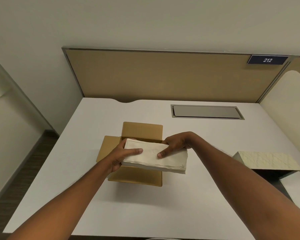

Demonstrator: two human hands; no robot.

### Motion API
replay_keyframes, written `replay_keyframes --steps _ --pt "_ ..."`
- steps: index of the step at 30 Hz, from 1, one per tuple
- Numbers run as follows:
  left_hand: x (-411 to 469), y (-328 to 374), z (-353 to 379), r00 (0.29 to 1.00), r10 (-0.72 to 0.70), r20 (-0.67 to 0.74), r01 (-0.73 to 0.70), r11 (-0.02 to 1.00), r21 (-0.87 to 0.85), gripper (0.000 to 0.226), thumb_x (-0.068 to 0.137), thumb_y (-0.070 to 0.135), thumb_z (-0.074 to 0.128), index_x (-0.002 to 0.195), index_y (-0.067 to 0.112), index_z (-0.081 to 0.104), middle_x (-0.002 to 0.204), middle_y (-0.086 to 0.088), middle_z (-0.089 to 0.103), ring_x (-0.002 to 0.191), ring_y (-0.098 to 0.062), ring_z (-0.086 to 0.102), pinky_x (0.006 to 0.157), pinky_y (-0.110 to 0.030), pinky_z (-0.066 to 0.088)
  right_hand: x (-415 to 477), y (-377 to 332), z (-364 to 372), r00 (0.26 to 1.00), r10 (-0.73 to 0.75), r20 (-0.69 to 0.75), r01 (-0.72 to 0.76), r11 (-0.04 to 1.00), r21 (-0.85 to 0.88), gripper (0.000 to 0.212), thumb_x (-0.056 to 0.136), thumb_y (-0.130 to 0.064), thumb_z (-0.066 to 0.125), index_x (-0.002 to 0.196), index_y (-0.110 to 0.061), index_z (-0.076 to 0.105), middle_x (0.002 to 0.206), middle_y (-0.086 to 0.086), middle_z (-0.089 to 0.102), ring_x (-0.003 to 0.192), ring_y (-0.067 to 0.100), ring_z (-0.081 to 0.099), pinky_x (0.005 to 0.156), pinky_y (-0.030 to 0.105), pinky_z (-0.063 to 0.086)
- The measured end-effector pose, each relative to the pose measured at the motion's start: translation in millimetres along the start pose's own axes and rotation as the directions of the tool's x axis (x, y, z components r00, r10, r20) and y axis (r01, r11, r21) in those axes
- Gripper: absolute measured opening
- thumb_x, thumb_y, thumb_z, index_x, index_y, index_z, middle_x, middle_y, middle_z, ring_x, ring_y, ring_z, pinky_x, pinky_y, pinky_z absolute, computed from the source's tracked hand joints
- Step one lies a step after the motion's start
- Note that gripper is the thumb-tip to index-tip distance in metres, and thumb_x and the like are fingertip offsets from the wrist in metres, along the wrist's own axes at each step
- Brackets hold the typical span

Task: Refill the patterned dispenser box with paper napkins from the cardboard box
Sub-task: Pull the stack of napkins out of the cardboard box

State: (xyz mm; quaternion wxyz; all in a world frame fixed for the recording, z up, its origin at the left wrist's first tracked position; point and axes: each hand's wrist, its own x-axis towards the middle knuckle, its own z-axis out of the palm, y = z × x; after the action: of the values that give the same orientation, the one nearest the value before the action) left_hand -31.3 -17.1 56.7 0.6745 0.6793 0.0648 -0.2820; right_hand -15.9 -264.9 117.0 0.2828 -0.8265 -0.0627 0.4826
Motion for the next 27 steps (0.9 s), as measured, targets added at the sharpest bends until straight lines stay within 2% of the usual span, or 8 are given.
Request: replay_keyframes --steps 6,11,15,17,19,21,23,27 --pt "-5.9 2.3 5.7 1.0 -0.017 0.015 0.018 0.998 -0.066 0.077 0.05 0.025 0.09 0.12 0.021 0.059 0.114 -0.008 0.071 0.106 -0.029 0.066 0.084 -0.038 0.056 -2.4 25.1 4.5 0.999 -0.013 -0.037 0.018 0.99 0.141 0.08 0.071 -0.063 0.072 0.135 -0.021 0.05 0.125 0.003 0.067 0.109 0.02 0.067 0.098 0.038 0.053" --pt "-6.0 -2.7 10.3 0.999 -0.016 -0.034 0.013 0.996 -0.083 0.08 0.048 0.03 0.092 0.121 0.022 0.059 0.116 -0.007 0.071 0.107 -0.029 0.066 0.09 -0.042 0.055 -7.3 57.9 6.2 0.993 -0.038 -0.115 0.083 0.908 0.412 0.059 0.079 -0.045 0.072 0.131 -0.023 0.056 0.116 0.004 0.067 0.102 0.022 0.065 0.096 0.049 0.052" --pt "-4.8 -7.2 19.0 0.996 -0.011 -0.085 0.002 0.995 -0.101 0.082 0.049 0.032 0.092 0.122 0.024 0.057 0.117 -0.004 0.07 0.109 -0.027 0.065 0.094 -0.045 0.053 -8.2 76.7 19.1 0.97 -0.118 -0.211 0.23 0.72 0.655 0.049 0.078 -0.035 0.073 0.122 -0.017 0.061 0.108 0.008 0.07 0.096 0.028 0.067 0.081 0.051 0.057" --pt "-3.1 -9.1 25.6 0.992 0.001 -0.124 -0.013 0.995 -0.099 0.082 0.05 0.032 0.093 0.123 0.024 0.056 0.118 -0.003 0.069 0.108 -0.025 0.065 0.093 -0.045 0.054 -8.5 81.6 28.9 0.947 -0.13 -0.295 0.311 0.609 0.73 0.043 0.083 -0.031 0.073 0.121 -0.016 0.06 0.107 0.008 0.07 0.093 0.028 0.068 0.083 0.055 0.056" --pt "-1.9 -9.5 33.2 0.981 0.025 -0.191 -0.036 0.998 -0.053 0.08 0.054 0.036 0.091 0.123 0.024 0.053 0.119 -0.001 0.067 0.108 -0.023 0.064 0.093 -0.044 0.053 -10.1 83.7 38.4 0.923 -0.076 -0.378 0.357 0.541 0.762 0.045 0.087 -0.03 0.071 0.127 -0.02 0.053 0.115 0.007 0.065 0.097 0.028 0.066 0.085 0.058 0.055" --pt "-1.2 -8.9 43.0 0.965 0.063 -0.256 -0.057 0.998 0.029 0.078 0.061 0.04 0.087 0.126 0.026 0.047 0.122 0.0 0.062 0.111 -0.022 0.061 0.098 -0.045 0.05 -13.6 85.1 46.6 0.887 0.03 -0.461 0.38 0.519 0.766 0.057 0.088 -0.034 0.069 0.136 -0.029 0.039 0.125 0.005 0.053 0.103 0.028 0.062 0.08 0.051 0.059" --pt "-0.9 -8.0 55.5 0.954 0.1 -0.283 -0.066 0.99 0.128 0.074 0.071 0.043 0.079 0.132 0.026 0.04 0.126 0.001 0.057 0.114 -0.022 0.056 0.1 -0.043 0.047 -17.1 89.1 53.6 0.828 0.097 -0.552 0.436 0.507 0.744 0.061 0.089 -0.036 0.067 0.139 -0.039 0.032 0.122 -0.002 0.045 0.108 0.03 0.059 0.077 0.047 0.06" --pt "-1.9 -7.1 81.5 0.962 0.086 -0.26 -0.033 0.979 0.203 0.075 0.079 0.045 0.071 0.14 0.026 0.032 0.131 0.002 0.052 0.118 -0.022 0.052 0.101 -0.04 0.044 -24.1 106.3 61.6 0.742 0.17 -0.649 0.461 0.574 0.677 0.046 0.092 -0.042 0.058 0.132 -0.034 0.039 0.126 0.002 0.048 0.111 0.029 0.059 0.078 0.044 0.061"
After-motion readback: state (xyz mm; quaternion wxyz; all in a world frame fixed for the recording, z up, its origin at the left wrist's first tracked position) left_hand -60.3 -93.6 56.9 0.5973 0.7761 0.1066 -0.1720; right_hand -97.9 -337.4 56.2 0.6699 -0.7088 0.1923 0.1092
